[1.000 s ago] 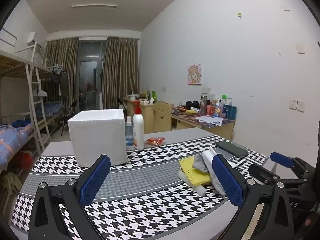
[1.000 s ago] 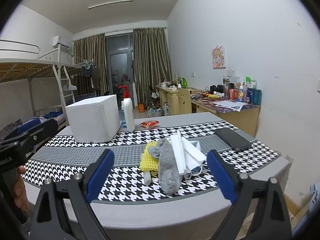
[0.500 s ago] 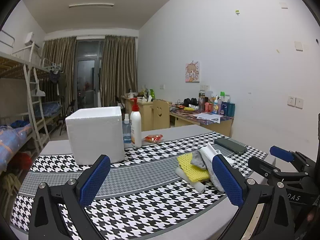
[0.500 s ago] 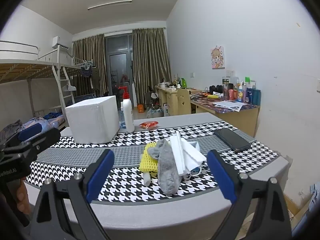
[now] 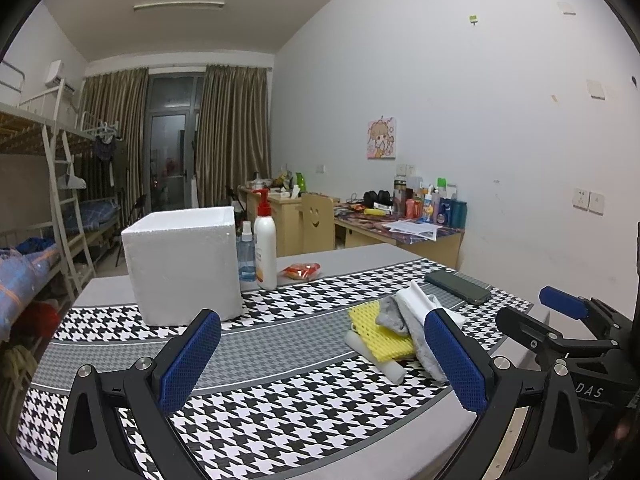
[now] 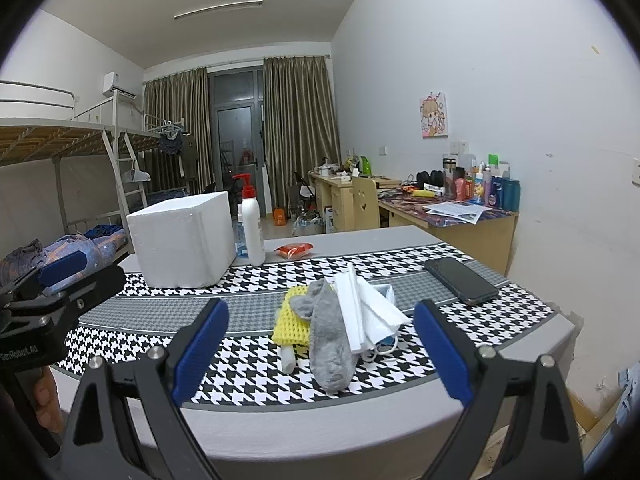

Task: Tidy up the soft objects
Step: 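Move both grippers toward the pile of soft items on the table, then lower the right gripper onto the white paper towel and close it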

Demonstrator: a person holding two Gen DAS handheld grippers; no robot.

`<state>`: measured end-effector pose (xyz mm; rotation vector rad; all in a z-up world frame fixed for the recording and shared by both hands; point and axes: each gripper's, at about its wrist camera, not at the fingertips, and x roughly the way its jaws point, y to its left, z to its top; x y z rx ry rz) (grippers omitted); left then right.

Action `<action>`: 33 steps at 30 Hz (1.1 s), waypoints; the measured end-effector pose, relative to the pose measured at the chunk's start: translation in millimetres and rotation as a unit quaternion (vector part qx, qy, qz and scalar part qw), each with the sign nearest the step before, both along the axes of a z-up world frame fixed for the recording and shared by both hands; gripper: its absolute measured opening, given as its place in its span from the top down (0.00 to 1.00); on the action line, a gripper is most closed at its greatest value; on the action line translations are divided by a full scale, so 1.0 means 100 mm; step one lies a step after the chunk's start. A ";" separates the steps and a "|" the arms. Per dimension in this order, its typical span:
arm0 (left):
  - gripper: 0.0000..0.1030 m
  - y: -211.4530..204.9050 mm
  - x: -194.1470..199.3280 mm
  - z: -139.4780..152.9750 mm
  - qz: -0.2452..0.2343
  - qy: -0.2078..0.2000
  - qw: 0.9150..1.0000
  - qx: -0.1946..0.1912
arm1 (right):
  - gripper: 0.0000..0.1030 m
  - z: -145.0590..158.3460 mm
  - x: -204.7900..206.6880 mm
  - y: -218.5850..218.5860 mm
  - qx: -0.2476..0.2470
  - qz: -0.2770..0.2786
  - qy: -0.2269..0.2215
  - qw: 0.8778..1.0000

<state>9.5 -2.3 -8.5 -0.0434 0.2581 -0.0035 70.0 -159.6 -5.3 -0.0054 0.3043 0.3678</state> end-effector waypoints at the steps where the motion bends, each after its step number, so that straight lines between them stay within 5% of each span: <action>1: 0.01 0.00 0.01 0.00 0.000 0.001 1.000 -0.001 | 0.07 0.00 0.00 0.00 0.000 0.000 0.000 1.000; 33: 0.01 -0.15 0.62 -0.16 0.002 0.067 0.998 -0.006 | 0.07 -0.09 0.43 -0.09 -0.002 0.003 0.038 0.999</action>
